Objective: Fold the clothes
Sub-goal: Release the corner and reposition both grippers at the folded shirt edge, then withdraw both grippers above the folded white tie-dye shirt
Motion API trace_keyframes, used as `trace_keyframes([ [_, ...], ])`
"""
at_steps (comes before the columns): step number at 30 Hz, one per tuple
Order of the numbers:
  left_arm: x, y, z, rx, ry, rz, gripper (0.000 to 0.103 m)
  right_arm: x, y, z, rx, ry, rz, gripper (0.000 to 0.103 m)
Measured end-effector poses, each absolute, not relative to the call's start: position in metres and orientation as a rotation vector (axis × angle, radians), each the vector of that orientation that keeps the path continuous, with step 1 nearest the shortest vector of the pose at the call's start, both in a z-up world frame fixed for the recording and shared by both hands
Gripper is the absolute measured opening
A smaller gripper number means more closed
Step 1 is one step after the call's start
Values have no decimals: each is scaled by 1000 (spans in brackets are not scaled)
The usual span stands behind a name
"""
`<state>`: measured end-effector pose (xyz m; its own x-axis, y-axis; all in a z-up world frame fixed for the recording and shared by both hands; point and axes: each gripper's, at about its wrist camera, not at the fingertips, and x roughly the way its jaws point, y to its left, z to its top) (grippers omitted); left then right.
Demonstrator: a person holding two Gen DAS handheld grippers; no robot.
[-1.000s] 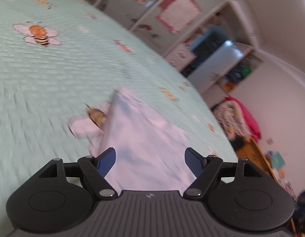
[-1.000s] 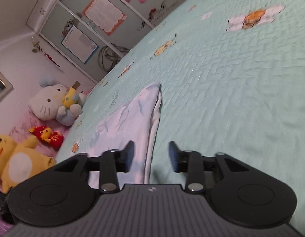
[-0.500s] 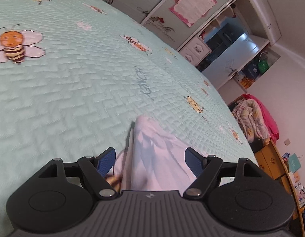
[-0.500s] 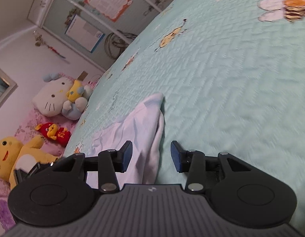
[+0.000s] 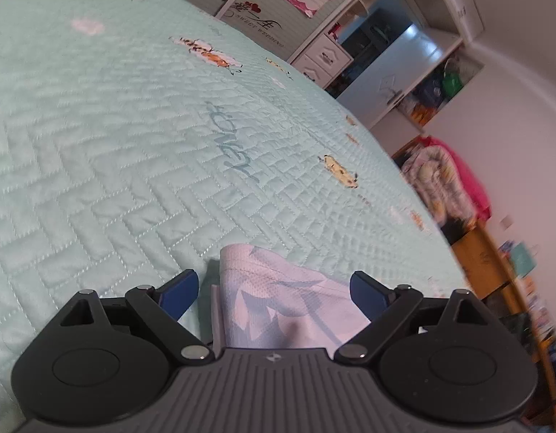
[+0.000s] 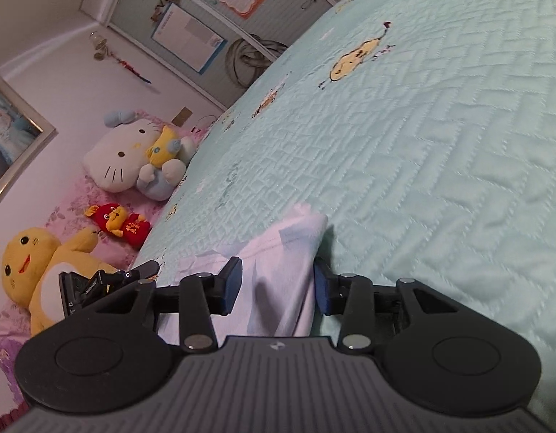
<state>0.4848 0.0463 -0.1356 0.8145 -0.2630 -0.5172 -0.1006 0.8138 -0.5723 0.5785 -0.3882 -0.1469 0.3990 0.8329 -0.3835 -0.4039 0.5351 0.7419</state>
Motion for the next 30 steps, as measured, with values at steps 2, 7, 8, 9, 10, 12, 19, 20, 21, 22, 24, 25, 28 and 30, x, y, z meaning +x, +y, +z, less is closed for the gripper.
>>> trace_keyframes([
  [2, 473, 39, -127, -563, 615, 61, 74, 573, -390, -147, 610, 790, 807, 40],
  [7, 434, 12, -102, -414, 666, 231, 77, 533, -398, -125, 478, 708, 493, 47],
  [8, 429, 4, -96, -378, 707, 249, 77, 522, -395, -118, 414, 713, 446, 51],
  [9, 425, -6, -89, -329, 753, 285, 77, 509, -389, -110, 340, 721, 410, 61],
  [10, 421, -15, -82, -280, 800, 320, 77, 496, -382, -101, 263, 726, 382, 67],
  [12, 408, -34, -64, -194, 862, 345, 79, 469, -365, -81, 151, 742, 380, 68],
  [19, 330, -78, -30, -121, 997, 281, 103, 383, -314, -27, -2, 916, 486, 81],
  [20, 321, -80, -33, -131, 1049, 269, 103, 371, -308, -23, -14, 946, 509, 81],
  [21, 312, -82, -38, -143, 1109, 266, 103, 360, -302, -19, -36, 975, 519, 81],
  [22, 303, -84, -43, -151, 1176, 270, 103, 348, -297, -17, -71, 995, 516, 81],
  [24, 286, -90, -52, -148, 1285, 281, 102, 326, -289, -13, -141, 1016, 499, 81],
  [25, 277, -93, -54, -133, 1307, 285, 101, 318, -287, -11, -165, 1016, 487, 81],
  [28, 248, -101, -55, -115, 1330, 285, 101, 295, -284, -4, -212, 1021, 460, 81],
  [30, 229, -104, -51, -128, 1320, 276, 101, 281, -290, 1, -173, 1035, 470, 81],
])
